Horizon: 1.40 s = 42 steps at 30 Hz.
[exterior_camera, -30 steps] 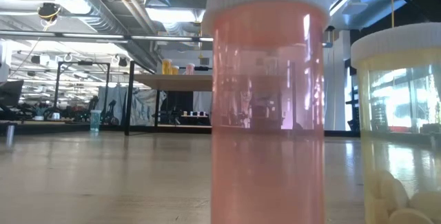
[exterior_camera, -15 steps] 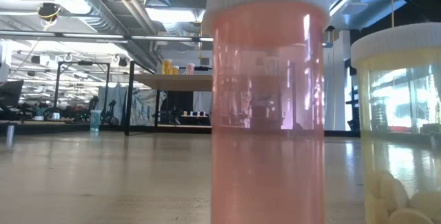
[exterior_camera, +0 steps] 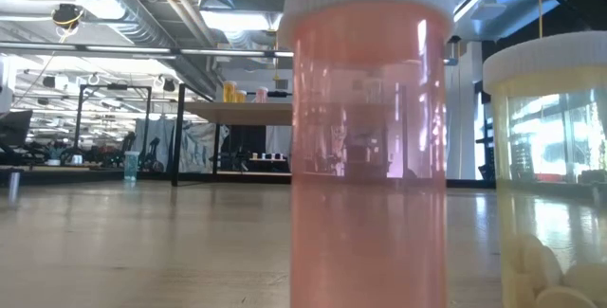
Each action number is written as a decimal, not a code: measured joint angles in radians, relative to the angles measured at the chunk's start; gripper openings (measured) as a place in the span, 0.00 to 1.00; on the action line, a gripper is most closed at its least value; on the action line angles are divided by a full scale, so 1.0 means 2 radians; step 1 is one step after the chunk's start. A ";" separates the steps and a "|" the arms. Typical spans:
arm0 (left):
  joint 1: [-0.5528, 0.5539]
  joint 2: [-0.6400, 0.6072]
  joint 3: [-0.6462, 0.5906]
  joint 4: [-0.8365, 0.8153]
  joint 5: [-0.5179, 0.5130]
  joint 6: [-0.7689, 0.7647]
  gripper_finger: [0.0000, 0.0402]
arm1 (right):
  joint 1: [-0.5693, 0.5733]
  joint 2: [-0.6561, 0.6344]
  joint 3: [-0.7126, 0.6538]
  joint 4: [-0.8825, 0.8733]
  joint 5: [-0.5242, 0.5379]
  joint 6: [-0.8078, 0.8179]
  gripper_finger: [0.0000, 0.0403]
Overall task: Pick and place medicine bottles onto shelf by color
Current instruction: Put the orange pill bottle on the shelf aligned with the other orange pill bottles
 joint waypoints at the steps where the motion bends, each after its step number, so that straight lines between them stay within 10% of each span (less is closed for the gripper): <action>1: 0.000 0.000 0.000 0.000 0.000 0.000 0.15 | 0.000 0.000 0.000 0.000 0.000 0.000 0.30; 42: 0.017 -0.006 0.000 -0.021 -0.050 -0.013 0.14 | -0.019 -0.087 0.000 -0.088 0.004 0.000 0.50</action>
